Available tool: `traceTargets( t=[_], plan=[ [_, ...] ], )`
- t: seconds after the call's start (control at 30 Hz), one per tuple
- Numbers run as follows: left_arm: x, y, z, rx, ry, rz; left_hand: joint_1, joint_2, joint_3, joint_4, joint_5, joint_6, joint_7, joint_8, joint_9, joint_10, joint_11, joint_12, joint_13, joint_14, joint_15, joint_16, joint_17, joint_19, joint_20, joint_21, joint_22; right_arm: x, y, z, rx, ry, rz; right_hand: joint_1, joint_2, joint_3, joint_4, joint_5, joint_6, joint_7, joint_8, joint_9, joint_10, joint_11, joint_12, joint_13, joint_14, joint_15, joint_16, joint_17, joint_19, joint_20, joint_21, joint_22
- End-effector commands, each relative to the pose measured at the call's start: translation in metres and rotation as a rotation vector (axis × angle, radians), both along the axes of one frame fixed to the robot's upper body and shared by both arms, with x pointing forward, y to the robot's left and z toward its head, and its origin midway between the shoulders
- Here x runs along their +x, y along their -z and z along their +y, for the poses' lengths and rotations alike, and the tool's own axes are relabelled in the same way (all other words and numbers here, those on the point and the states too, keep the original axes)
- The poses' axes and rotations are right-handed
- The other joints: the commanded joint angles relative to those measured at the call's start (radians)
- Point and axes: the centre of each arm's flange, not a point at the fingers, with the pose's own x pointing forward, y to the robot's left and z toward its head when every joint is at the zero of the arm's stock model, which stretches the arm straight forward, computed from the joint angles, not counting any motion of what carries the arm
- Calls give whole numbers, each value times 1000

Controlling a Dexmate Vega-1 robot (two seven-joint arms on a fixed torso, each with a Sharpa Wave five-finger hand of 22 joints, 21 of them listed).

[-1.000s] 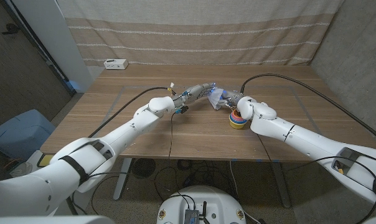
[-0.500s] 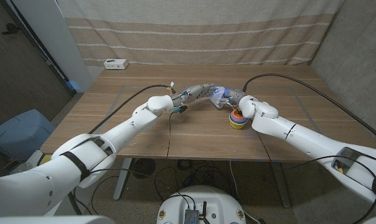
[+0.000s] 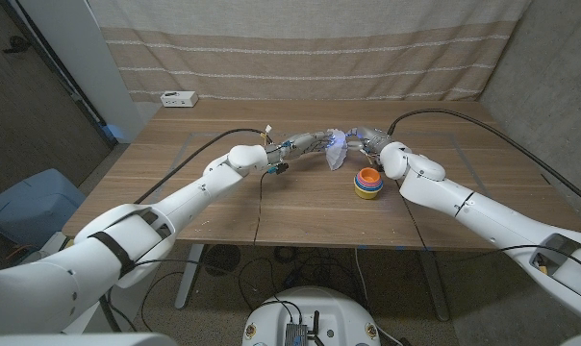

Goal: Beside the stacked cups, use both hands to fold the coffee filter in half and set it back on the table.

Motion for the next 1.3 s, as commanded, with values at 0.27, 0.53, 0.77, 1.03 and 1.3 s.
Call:
traceTargets(
  t=[0.27,0.53,0.77,1.03,1.3],
  plan=[
    [4,-18,-23,163,-32,-42,-12,-15,-18,-1,10,12,-2,11,2,10,-2,4,4,4,-8,7,1,17,-41,2,1,-32,-9,-21,87,5,-211,13,21,26,20,3,50,-4,14,2,38,-4,15,3,35,-6,21,16,32,-9,17,3],
    [2,-31,-41,301,-46,-96,-17,-24,-27,1,12,26,-3,15,2,21,-1,8,4,11,-10,10,1,12,-50,-3,1,-36,-6,-17,91,-27,-238,11,17,25,24,2,58,-5,14,2,48,-5,17,3,46,-7,27,19,39,-8,19,3],
    [1,-35,-52,425,-62,-72,-24,-38,-41,2,13,34,1,17,2,30,1,10,4,24,-6,14,1,12,-49,-6,1,-42,-7,-17,92,-41,-276,11,16,24,27,1,64,-3,14,2,54,-3,18,3,58,-8,33,21,44,-6,20,3],
    [2,-36,-54,521,-95,-44,-34,-68,-72,4,20,77,17,25,2,74,21,21,4,68,6,22,1,33,-41,-6,0,-47,-8,-14,88,-54,-306,12,15,25,29,1,70,-3,13,2,65,-6,20,3,73,-10,40,23,52,-7,22,4],
    [0,-37,-51,565,-128,-38,-37,-79,-87,6,24,98,26,27,2,94,28,25,3,79,14,21,1,39,-23,-8,0,-48,-7,-13,90,-58,-313,13,14,25,30,1,73,-4,12,2,71,-7,20,3,77,-10,42,24,56,-5,23,4]
  ],
)
